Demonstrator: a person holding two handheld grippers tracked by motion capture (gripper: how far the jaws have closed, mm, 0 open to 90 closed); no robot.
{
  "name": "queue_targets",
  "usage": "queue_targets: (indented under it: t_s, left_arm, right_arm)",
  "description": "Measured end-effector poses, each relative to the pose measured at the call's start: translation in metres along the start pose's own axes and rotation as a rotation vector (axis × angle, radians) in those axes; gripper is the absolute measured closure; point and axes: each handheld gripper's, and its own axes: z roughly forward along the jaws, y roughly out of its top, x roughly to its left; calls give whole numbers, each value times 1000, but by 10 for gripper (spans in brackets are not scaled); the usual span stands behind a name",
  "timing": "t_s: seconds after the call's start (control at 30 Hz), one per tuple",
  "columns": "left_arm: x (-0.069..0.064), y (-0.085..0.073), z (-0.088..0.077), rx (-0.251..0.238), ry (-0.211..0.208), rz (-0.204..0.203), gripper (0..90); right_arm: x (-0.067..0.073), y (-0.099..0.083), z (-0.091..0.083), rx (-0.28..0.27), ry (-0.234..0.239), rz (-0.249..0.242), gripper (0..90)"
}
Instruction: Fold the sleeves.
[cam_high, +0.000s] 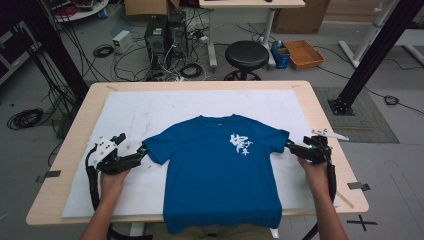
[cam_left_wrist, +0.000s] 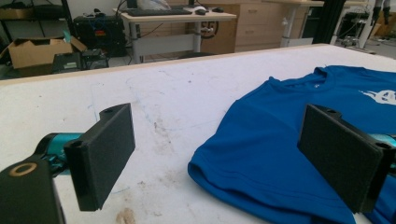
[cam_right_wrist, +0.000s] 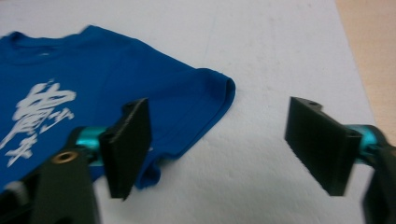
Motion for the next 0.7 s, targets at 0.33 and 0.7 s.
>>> queue_targets:
  t_s: [0.33, 0.7]
  left_arm:
    - [1, 0, 0, 0, 2, -8, 112]
    - [1, 0, -1, 9, 13, -16, 112]
  right_arm:
    - [19, 15, 42, 157, -84, -21, 429]
    - [35, 14, 44, 177, -76, -192, 873]
